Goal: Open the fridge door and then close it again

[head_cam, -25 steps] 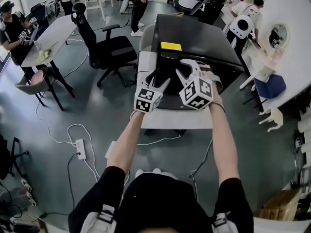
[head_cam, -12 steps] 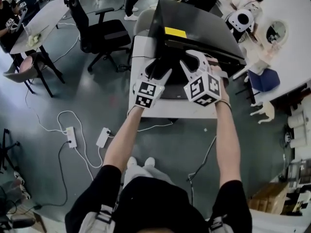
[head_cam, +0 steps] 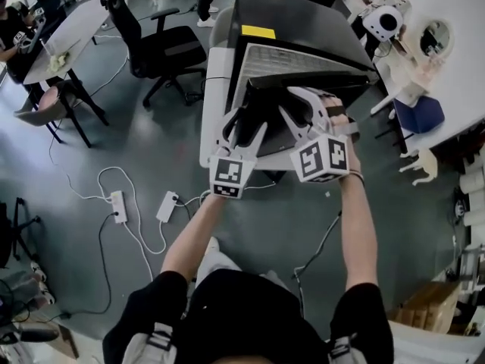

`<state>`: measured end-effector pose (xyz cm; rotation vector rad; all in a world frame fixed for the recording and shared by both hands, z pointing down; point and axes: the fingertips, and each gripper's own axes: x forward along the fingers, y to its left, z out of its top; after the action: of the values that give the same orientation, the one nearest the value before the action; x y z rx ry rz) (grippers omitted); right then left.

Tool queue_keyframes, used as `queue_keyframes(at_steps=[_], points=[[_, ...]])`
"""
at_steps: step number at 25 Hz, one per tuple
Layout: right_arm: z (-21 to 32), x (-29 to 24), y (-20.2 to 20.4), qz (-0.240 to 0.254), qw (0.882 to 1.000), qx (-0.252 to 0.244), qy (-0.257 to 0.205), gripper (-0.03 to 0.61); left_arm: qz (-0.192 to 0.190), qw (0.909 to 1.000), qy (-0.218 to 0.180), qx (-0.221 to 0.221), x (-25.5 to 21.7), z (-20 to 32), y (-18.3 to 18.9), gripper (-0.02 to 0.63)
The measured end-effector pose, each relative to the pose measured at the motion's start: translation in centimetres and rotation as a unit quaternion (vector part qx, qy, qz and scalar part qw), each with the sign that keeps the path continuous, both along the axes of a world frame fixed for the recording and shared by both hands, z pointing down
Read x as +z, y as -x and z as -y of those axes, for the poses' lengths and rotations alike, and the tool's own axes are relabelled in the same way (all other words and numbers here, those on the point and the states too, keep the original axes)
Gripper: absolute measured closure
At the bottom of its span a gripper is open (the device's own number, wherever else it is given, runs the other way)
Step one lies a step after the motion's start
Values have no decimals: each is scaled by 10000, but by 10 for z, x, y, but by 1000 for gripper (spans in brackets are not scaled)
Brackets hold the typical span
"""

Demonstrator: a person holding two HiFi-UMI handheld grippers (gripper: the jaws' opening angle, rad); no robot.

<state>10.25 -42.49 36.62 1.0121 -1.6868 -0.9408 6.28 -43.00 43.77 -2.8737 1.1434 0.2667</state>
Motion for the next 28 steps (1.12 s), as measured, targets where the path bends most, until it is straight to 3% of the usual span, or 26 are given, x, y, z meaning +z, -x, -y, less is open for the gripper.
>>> queue_keyframes(at_steps=[9,14,19,23,28], points=[[-113,-1,-33,-78,9961,-879,-90,477,178,9988,52,-449,1,-133,-31,361],[-172,-4,-66,-124,9883,-1516,-91,476,469,9965,450,-532,1,-204,-68,360],[-224,-1,-108,-338,9873,-1539,-179,474,528,9951,506,-672,3,-268,-116,360],[-253,-2,-147,-310,9890,-1424,-240,472,563,9965,453,-418,4,-305,-156,366],[-282,1,-194,-49,9932,-1133,-268,472,552,9969,524,-198,7,-336,-198,459]])
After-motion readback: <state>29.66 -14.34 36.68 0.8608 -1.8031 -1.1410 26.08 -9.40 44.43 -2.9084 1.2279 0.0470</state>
